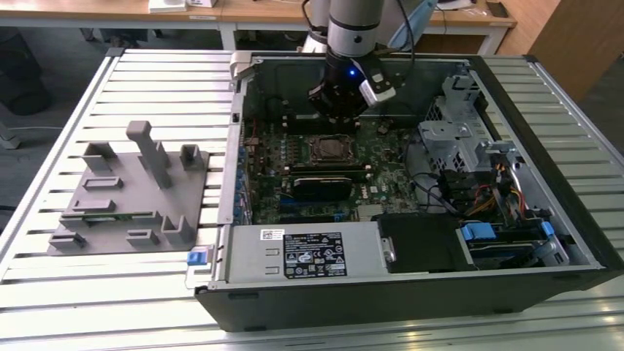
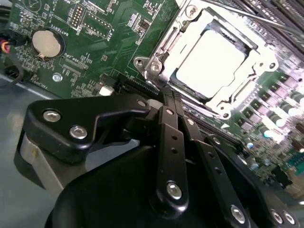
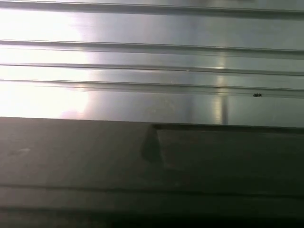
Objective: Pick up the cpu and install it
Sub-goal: 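Install the first cpu locking lever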
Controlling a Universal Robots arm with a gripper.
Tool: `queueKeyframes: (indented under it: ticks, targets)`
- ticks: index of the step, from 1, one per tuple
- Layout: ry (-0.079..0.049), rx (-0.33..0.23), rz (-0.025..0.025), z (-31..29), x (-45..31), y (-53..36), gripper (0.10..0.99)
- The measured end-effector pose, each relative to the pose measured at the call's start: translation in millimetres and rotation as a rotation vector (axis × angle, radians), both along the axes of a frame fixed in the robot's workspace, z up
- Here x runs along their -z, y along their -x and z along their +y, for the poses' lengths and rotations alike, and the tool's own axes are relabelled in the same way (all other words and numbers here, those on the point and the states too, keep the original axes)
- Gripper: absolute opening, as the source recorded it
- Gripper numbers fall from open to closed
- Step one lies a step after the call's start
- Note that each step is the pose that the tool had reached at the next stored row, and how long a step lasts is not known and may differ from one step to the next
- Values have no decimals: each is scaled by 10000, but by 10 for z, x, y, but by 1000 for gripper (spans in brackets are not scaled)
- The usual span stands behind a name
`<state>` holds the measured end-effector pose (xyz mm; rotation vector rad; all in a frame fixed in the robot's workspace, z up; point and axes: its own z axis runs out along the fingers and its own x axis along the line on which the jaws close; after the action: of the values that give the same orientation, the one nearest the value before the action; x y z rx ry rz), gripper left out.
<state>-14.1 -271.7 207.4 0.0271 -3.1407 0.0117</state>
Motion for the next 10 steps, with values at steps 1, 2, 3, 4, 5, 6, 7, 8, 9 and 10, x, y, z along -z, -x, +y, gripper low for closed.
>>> queueKeyframes:
  ticks: [1, 2, 3, 4, 5, 6, 7, 8, 9, 10]
  targets:
    - [-1, 1, 0, 0, -23, 0, 122]
    - [-1, 0, 0, 0, -43, 0, 122]
    - [1, 0, 1, 0, -55, 0, 122]
    - [1, -1, 1, 0, -58, 0, 122]
    - [-1, -1, -1, -1, -57, 0, 122]
    - [1, -3, 2, -5, -58, -1, 122]
    - [2, -2, 3, -13, -59, 0, 122]
    - [2, 0, 3, -21, -58, 0, 122]
    - [1, -1, 3, -29, -58, 0, 122]
    - [1, -1, 4, -33, -58, 0, 122]
